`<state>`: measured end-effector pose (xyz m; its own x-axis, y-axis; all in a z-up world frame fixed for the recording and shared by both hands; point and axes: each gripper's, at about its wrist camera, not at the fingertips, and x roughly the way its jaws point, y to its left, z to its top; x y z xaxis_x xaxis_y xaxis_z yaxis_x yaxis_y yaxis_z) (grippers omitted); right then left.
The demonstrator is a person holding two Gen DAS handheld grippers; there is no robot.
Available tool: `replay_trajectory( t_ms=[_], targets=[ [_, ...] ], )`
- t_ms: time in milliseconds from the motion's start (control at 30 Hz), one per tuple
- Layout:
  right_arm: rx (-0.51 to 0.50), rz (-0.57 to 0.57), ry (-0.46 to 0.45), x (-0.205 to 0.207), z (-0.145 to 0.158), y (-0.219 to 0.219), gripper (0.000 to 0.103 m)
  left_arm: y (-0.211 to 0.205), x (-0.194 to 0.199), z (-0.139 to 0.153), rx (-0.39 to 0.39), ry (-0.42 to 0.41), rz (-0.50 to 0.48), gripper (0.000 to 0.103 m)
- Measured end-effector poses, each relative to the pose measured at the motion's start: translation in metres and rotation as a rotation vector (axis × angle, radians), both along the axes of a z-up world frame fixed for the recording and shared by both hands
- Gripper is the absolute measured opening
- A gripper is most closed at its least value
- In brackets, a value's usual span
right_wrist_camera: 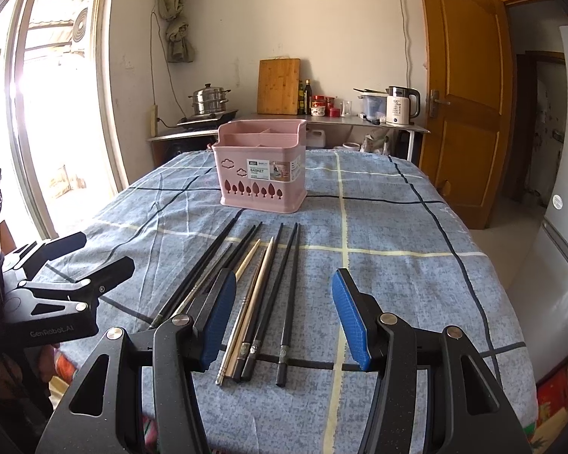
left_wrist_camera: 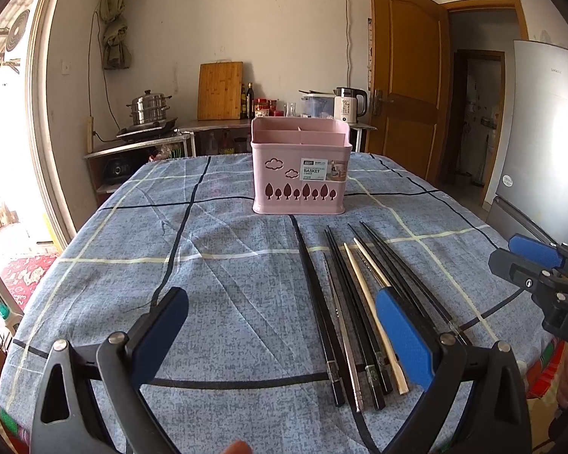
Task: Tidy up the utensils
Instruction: 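Lower the left tool onto the chopsticks while the right tool lowers beside it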
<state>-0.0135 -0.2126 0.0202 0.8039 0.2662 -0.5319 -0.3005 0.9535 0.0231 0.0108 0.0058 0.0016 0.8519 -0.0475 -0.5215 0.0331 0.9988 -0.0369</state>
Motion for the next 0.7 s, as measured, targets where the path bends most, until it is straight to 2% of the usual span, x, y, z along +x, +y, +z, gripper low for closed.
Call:
replay_trajectory(
  t_ms=[100, 200, 333, 467, 533, 600, 700],
  targets=[
    [-0.002, 0.002, 0.048, 0.020, -0.005, 0.001, 0.054, 0.004, 0.025, -0.004, 0.031, 0.054, 0.034, 0.094],
    [-0.010, 0.001, 0.102, 0.044, -0.012, 0.003, 0.054, 0.007, 0.054, -0.012, -0.006, 0.140, -0.009, 0.094],
    [-0.030, 0.005, 0.198, 0.082, -0.025, 0.007, 0.053, 0.008, 0.086, -0.021, -0.017, 0.230, -0.038, 0.083],
    [-0.070, 0.023, 0.264, 0.115, -0.035, 0.014, 0.038, 0.004, 0.114, -0.025, -0.023, 0.269, -0.056, 0.082],
    [-0.076, 0.036, 0.292, 0.130, -0.041, 0.017, 0.034, 0.001, 0.127, -0.028, -0.038, 0.292, -0.072, 0.076],
    [-0.079, 0.037, 0.330, 0.143, -0.048, 0.018, 0.025, -0.003, 0.136, -0.031, -0.034, 0.306, -0.085, 0.072],
    [-0.081, 0.031, 0.371, 0.159, -0.057, 0.019, 0.020, -0.004, 0.149, -0.036, -0.034, 0.336, -0.093, 0.066]
  ],
)
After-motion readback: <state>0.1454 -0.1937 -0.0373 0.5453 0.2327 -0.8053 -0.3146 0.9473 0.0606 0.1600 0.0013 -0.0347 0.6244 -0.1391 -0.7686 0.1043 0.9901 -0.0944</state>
